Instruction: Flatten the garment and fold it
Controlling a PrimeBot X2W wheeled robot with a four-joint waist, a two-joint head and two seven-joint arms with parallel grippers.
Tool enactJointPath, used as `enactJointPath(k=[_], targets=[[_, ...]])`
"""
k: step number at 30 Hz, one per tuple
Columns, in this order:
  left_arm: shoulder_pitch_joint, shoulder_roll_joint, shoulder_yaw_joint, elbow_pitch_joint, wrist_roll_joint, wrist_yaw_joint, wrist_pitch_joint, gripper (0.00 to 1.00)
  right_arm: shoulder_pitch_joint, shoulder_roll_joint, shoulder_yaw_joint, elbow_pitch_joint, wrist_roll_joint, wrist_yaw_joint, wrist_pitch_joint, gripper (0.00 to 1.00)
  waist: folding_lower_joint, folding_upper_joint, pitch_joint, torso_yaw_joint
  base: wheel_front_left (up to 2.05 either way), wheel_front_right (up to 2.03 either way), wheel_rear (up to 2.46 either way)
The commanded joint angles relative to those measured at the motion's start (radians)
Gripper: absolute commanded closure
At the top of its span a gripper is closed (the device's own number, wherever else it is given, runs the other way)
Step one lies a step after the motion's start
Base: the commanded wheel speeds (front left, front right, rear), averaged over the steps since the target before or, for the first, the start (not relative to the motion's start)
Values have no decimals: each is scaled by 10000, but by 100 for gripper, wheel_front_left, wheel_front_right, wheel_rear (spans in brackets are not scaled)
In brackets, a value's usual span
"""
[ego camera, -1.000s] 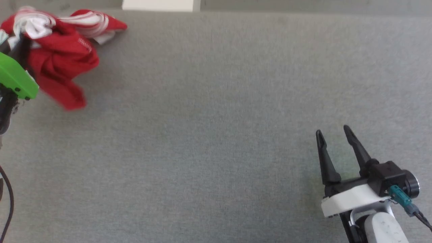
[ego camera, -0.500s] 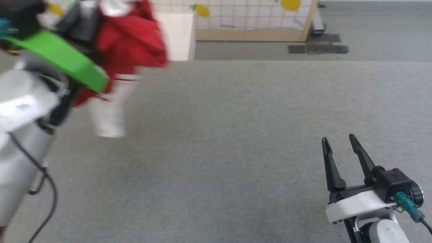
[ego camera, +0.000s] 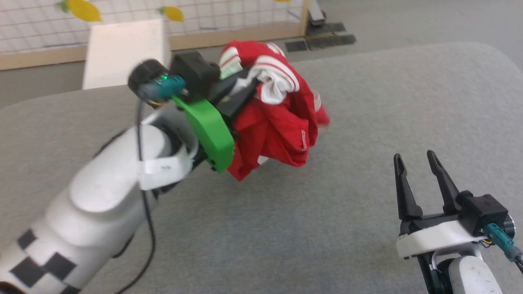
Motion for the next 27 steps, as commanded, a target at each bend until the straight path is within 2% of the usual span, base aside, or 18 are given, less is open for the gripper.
enactJointPath(k=[1, 5, 6, 7, 12, 17, 21, 27], targets=[[155, -155, -122, 434, 279, -2, -276, 100, -190, 5, 44, -39, 105, -17, -49, 0, 1, -1, 698, -739, 0, 0, 0], [482, -710, -625, 2282, 756, 25, -912, 100, -291, 5, 160, -33, 245, -17, -49, 0, 1, -1, 996, -957, 0, 0, 0], [645, -877, -742, 2807, 761, 28, -994, 65, -300, 5, 183, -11, 271, -17, -49, 0, 1, -1, 1037, -970, 0, 0, 0], [793, -1006, -811, 3242, 745, 61, -1044, 0, -300, 5, 204, 9, 282, -17, -49, 0, 1, -1, 1057, -970, 0, 0, 0], [1384, -1602, -987, 4939, 710, 158, -1738, 0, -269, 5, 251, 89, 240, -17, -49, 0, 1, -1, 1034, -707, 0, 0, 0], [1702, -1925, -587, 5400, 508, 288, -2483, 0, -123, 5, 127, 151, 10, -17, -49, 0, 1, -1, 619, -122, 0, 0, 0], [2009, -1859, 158, 4993, 427, 617, -2683, 0, 57, 5, -14, 181, -182, -17, -49, 0, 1, -1, 136, 424, 0, 0, 0], [3268, -1336, 2115, 2870, 1067, 1401, -2701, 0, 394, 5, -224, 204, -421, -17, -49, 0, 1, -1, -512, 1160, 0, 0, 0]])
